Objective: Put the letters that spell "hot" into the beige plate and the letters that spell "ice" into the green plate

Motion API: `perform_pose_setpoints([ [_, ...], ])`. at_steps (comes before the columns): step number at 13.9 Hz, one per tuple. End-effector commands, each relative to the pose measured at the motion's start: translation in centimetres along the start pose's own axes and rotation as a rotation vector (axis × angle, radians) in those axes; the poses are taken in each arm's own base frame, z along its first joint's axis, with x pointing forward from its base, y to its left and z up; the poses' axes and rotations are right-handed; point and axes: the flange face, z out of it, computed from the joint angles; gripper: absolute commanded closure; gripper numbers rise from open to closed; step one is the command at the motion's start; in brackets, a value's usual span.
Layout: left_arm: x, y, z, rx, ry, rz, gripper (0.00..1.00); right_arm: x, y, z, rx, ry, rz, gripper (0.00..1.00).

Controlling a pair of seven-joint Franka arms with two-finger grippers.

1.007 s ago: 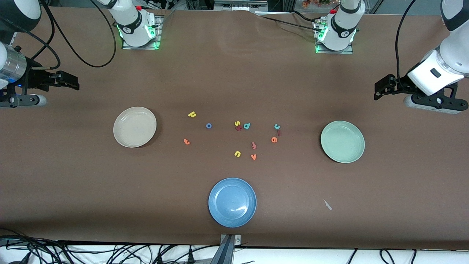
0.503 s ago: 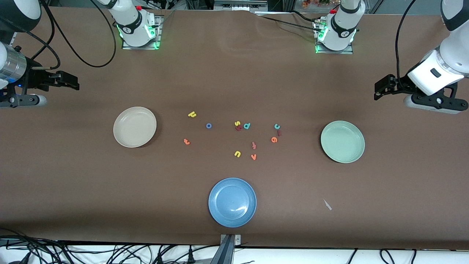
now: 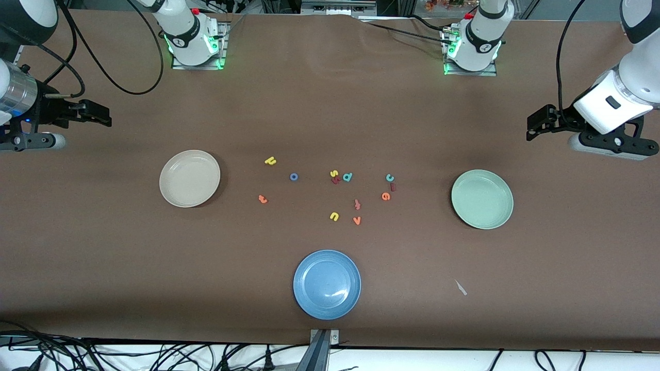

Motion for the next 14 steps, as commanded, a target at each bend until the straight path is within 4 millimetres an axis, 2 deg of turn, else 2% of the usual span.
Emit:
perform_pose_setpoints([
  [1,0.3,0.2,-0.5,0.003,-0.008,-0.006,0.0,0.0,-0.1,-0.5,0.004,-0.002,0.003,0.0],
  [8,0.3,0.2,-0.5,0.003,-0.008,-0.006,0.0,0.1,-0.8,-0.5,0.004,0.002,-0.005,0.0],
  [11,0.3,0.2,-0.5,0.003,-0.008,-0.006,0.0,0.7,-3.9,0.3,0.0,-0.013,0.018,0.0],
  [12,0.3,0.2,-0.5,0.003,-0.008,-0.006,0.0,1.4,-5.2,1.3,0.028,-0.029,0.054,0.0],
  [13,0.3,0.2,-0.5,0.003,-0.008,-0.006,0.0,2.4,-6.8,2.8,0.056,-0.049,0.079,0.0],
  [14,0.3,0.2,-0.5,0.003,-0.008,-0.006,0.0,3.1,-9.4,3.6,0.047,-0.042,0.107,0.0],
])
